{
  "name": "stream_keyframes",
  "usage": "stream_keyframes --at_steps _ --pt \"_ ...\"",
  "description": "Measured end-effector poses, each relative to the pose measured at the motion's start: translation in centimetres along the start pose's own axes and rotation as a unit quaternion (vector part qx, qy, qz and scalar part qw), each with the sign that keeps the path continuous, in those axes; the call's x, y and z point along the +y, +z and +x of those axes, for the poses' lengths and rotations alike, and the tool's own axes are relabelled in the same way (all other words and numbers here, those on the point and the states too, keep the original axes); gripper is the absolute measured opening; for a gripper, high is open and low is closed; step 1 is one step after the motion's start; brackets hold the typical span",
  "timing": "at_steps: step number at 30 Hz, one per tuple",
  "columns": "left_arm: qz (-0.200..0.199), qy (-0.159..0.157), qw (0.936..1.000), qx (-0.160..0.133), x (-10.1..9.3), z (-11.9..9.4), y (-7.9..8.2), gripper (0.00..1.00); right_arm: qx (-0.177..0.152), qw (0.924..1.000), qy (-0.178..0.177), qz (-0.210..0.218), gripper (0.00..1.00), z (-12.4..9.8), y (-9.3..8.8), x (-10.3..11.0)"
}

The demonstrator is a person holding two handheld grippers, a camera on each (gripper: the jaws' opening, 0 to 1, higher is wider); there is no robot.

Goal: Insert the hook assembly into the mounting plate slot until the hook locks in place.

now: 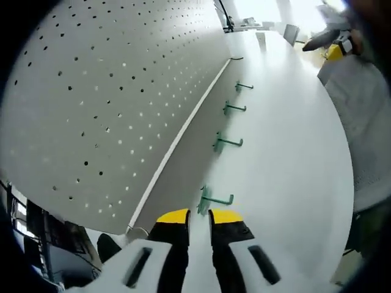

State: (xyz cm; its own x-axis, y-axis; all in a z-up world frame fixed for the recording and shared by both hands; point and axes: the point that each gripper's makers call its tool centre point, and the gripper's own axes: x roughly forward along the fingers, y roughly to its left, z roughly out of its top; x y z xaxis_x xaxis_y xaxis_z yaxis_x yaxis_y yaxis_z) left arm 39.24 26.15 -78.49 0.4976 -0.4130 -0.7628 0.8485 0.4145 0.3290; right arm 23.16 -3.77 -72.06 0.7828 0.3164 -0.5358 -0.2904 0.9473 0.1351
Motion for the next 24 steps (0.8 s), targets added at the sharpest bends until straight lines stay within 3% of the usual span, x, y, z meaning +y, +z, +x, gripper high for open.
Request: stream_keyframes --at_steps 3,15,24 --pt "0.002 -0.011 0.9999 0.002 -0.2 0.7 0.1 0.19 0.003 1.0000 -0.005 0.004 0.60 -0.1 -0.3 -0.3" --pt "0.005 -0.032 0.9994 0.014 -0.1 2.6 -0.8 0.17 0.006 0.9997 -0.019 0.013 0.60 -0.3 -0.7 -0.8" --pt "-0.041 -0.051 0.9978 0.014 0.2 3.6 -1.3 0.16 0.010 0.9995 -0.026 0.017 0.60 -0.3 -0.9 -1.1"
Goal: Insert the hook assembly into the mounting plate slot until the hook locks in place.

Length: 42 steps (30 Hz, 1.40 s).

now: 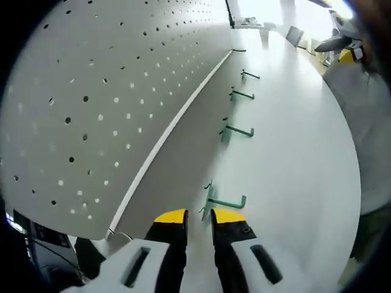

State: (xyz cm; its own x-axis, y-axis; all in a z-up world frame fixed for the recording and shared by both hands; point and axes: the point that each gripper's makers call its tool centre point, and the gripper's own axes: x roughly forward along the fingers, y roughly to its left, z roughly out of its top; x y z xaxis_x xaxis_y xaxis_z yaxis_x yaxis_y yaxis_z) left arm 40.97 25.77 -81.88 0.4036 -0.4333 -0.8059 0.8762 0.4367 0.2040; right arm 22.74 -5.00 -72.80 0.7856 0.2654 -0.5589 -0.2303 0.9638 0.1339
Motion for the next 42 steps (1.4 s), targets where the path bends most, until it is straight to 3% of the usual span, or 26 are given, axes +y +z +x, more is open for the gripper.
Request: stream_keyframes --at_steps 7,16,29,36,42 --pt "0.003 -0.013 0.9999 0.004 -1.1 0.2 0.1 0.14 0.002 1.0000 -0.005 0.004 0.60 0.1 0.0 -0.2" --pt "-0.002 -0.017 0.9998 0.001 -1.0 0.3 0.5 0.06 0.002 1.0000 -0.007 0.006 0.60 0.1 0.0 -0.2" --pt "0.005 0.018 0.9998 0.009 -0.6 0.4 0.6 0.03 -0.001 1.0000 -0.004 0.003 0.60 0.0 0.3 0.1" --pt "-0.054 0.057 0.9958 -0.047 -0.2 -0.8 1.9 0.03 -0.011 0.9999 0.000 0.003 0.61 -0.4 1.0 0.3" --pt "-0.093 0.099 0.9859 -0.098 -0.3 -2.7 3.0 0.03 -0.029 0.9995 0.007 0.006 0.61 -0.8 2.0 0.8"
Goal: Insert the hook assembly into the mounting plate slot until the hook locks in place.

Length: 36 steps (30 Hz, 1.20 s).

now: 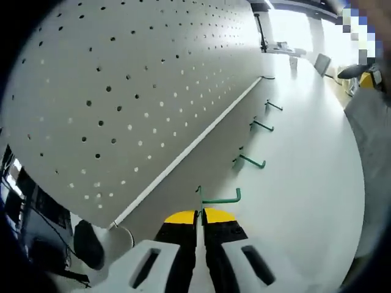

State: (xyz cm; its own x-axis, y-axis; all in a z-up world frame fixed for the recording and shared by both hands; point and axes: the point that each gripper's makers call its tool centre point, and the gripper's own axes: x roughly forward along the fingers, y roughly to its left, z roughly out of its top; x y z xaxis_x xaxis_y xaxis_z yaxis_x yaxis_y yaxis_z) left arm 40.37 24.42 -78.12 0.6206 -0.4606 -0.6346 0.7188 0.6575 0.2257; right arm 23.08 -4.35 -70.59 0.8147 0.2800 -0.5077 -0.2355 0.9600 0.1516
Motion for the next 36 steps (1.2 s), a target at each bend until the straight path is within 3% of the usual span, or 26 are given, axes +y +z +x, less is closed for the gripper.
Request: stream_keyframes --at_steps 9,11,18,22,26,30,36 --pt "-0.046 0.030 0.9979 -0.034 -1.6 -2.5 0.8 0.03 -0.024 0.9995 0.018 0.005 0.58 -0.5 1.2 1.1" --pt "-0.075 0.036 0.9953 -0.049 -1.9 -2.5 0.9 0.03 -0.024 0.9995 0.020 0.003 0.58 -0.6 1.2 1.3" --pt "-0.151 0.057 0.9802 -0.114 -3.6 -3.9 2.5 0.03 -0.043 0.9984 0.038 0.000 0.50 -1.1 2.4 2.5" --pt "-0.153 0.059 0.9774 -0.134 -4.5 -4.7 3.3 0.03 -0.051 0.9977 0.045 0.001 0.46 -1.4 3.0 2.8" --pt "-0.162 0.065 0.9706 -0.166 -5.0 -5.7 4.4 0.03 -0.059 0.9968 0.054 0.005 0.44 -1.6 3.6 3.3" --pt "-0.192 0.073 0.9591 -0.195 -5.2 -6.9 5.5 0.03 -0.074 0.9953 0.062 0.004 0.41 -2.0 4.4 3.8" --pt "-0.205 0.072 0.9509 -0.220 -6.1 -8.4 7.0 0.03 -0.082 0.9931 0.083 0.006 0.37 -2.1 5.1 4.9"
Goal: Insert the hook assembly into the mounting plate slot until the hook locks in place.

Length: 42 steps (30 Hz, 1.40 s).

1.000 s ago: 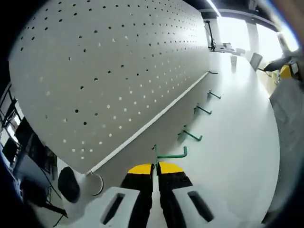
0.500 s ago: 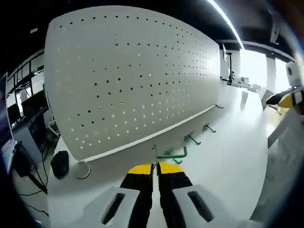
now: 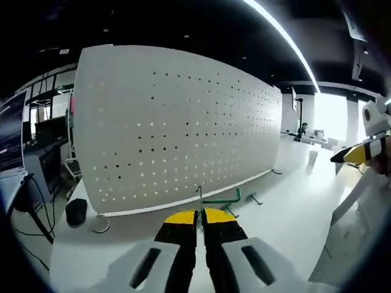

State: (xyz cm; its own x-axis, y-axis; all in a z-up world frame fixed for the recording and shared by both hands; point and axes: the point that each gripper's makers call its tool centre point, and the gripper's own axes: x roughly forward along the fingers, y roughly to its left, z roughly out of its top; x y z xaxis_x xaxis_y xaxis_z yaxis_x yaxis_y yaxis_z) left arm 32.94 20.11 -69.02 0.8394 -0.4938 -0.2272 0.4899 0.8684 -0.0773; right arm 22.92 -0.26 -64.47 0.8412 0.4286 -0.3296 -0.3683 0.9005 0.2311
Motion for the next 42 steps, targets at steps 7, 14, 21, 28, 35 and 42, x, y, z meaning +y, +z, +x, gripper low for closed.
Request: stream_keyframes --at_steps 7,14,21,28,35,42 --pt "-0.053 -0.015 0.9980 -0.032 -2.1 -1.2 1.5 0.03 -0.006 0.9992 0.039 0.000 0.33 1.0 1.0 2.4" --pt "-0.090 -0.034 0.9936 -0.060 -4.0 -2.4 2.7 0.03 -0.011 0.9969 0.078 -0.002 0.28 1.8 2.1 5.0" --pt "-0.074 -0.054 0.9923 -0.083 -5.9 -3.0 4.5 0.03 -0.018 0.9945 0.104 -0.003 0.23 2.5 3.1 6.7" --pt "-0.069 -0.074 0.9904 -0.094 -7.5 -3.3 5.6 0.03 -0.022 0.9928 0.118 0.001 0.20 2.5 3.5 7.4" --pt "-0.075 -0.095 0.9876 -0.100 -9.1 -3.5 5.9 0.03 -0.028 0.9916 0.126 -0.004 0.17 2.2 4.4 8.3" --pt "-0.081 -0.116 0.9845 -0.104 -10.9 -3.7 6.4 0.03 -0.036 0.9901 0.136 -0.001 0.16 2.1 5.1 9.1"
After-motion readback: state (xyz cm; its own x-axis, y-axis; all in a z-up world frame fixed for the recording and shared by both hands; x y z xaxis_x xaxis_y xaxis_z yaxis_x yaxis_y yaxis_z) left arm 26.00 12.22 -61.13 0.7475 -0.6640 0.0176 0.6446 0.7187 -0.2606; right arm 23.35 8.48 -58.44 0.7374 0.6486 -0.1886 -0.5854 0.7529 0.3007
